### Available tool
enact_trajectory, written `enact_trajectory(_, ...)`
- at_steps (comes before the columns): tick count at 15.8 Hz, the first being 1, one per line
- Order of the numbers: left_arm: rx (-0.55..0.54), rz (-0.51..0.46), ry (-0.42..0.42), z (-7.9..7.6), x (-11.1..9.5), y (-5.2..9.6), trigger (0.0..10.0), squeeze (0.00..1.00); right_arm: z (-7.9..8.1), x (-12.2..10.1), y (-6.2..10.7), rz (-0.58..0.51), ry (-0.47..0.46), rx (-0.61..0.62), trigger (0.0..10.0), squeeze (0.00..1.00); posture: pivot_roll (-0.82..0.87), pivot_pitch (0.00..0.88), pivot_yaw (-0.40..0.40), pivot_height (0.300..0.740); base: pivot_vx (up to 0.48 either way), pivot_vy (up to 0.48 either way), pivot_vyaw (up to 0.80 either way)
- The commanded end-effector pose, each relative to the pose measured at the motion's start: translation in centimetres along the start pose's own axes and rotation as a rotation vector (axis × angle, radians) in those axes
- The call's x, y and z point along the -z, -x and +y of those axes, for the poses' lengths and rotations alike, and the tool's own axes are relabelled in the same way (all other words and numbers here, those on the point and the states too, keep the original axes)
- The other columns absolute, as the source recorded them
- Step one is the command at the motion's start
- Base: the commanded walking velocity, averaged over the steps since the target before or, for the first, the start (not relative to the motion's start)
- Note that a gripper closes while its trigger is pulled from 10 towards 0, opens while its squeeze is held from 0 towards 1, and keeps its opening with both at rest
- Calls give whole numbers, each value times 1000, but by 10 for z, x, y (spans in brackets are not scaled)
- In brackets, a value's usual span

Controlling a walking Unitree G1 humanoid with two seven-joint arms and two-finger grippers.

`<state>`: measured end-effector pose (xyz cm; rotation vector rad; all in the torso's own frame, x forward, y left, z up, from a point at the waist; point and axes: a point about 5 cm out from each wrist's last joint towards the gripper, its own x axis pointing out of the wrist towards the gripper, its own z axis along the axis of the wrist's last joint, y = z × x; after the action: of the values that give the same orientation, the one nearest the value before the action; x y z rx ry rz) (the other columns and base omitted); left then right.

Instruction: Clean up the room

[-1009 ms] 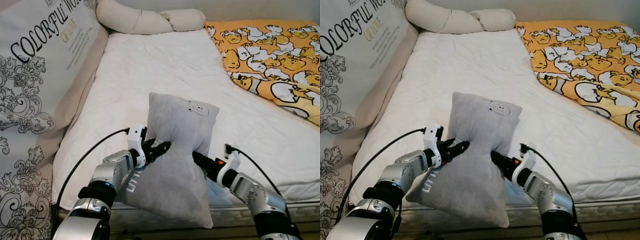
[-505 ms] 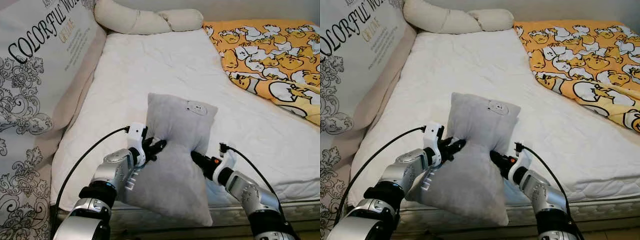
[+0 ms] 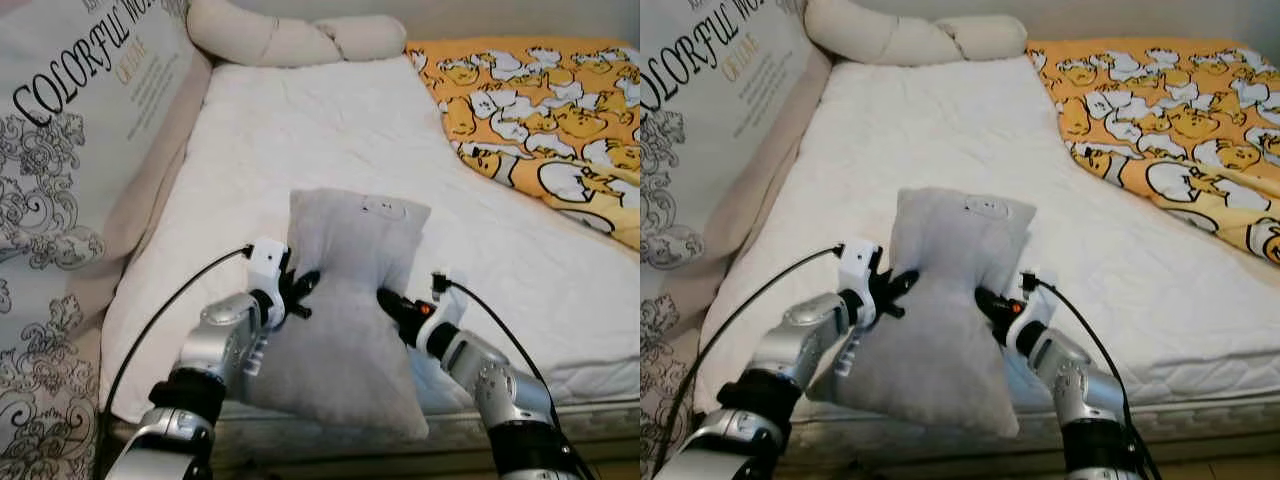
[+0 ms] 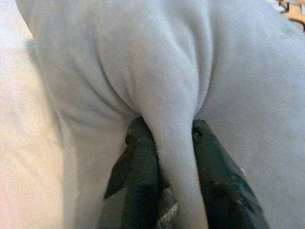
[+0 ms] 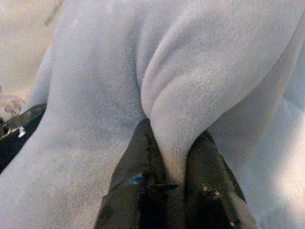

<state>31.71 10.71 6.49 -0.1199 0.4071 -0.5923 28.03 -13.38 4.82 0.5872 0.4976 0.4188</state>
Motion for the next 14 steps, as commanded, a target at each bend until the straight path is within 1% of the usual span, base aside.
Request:
enact_trajectory(1, 3, -39, -36, -5, -15, 4, 0, 0, 20, -23, -2, -84, 33, -48, 0, 0, -17, 0, 31, 740, 0, 0, 0)
enact_trajectory(2, -10, -91, -70, -7, -31, 11, 0, 0, 29, -35, -2, -131, 73, -50, 0, 0, -16, 0, 32, 740, 0, 0, 0)
enact_trajectory(3, -14, -113, -82, -8, -37, 15, 0, 0, 32, -40, -2, -152, 99, -42, 0, 0, -14, 0, 33, 740, 0, 0, 0)
enact_trajectory(5, -44, -188, -111, -13, -58, 29, 0, 0, 43, -56, 1, -205, 187, -5, 0, 0, -10, 0, 34, 740, 0, 0, 0)
enact_trajectory(6, -67, -214, -120, -16, -65, 36, 0, 0, 46, -61, 2, -215, 211, 23, 0, 0, 0, 0, 30, 740, 0, 0, 0)
enact_trajectory(7, -82, -219, -135, -19, -68, 41, 0, 0, 49, -63, 2, -209, 194, 35, 0, 0, 1, 0, 29, 740, 0, 0, 0)
enact_trajectory(9, -89, -215, -144, -22, -68, 44, 0, 0, 54, -65, 2, -202, 137, 37, 0, 0, 6, 0, 27, 740, 0, 0, 0)
enact_trajectory(10, -92, -209, -146, -24, -67, 45, 0, 0, 57, -66, 1, -213, 128, 26, 0, 0, 6, 0, 26, 740, 0, 0, 0)
enact_trajectory(11, -95, -207, -145, -24, -67, 46, 0, 0, 59, -67, 1, -222, 128, 18, 1294, 0, 9, 0, 25, 740, 0, 0, 0)
enact_trajectory(12, -107, -202, -149, -24, -69, 46, 0, 0, 62, -70, 1, -244, 138, 11, 10000, 0, 9, 0, 24, 740, 0, 0, 0)
enact_trajectory(13, -112, -197, -155, -25, -69, 47, 0, 0, 63, -72, 1, -265, 125, 10, 10000, 0, 11, 0, 24, 740, 0, 0, 0)
enact_trajectory(14, -115, -196, -162, -24, -70, 46, 0, 0, 65, -72, 1, -251, 135, -5, 10000, 0, 10, 0, 26, 740, 0, 0, 0)
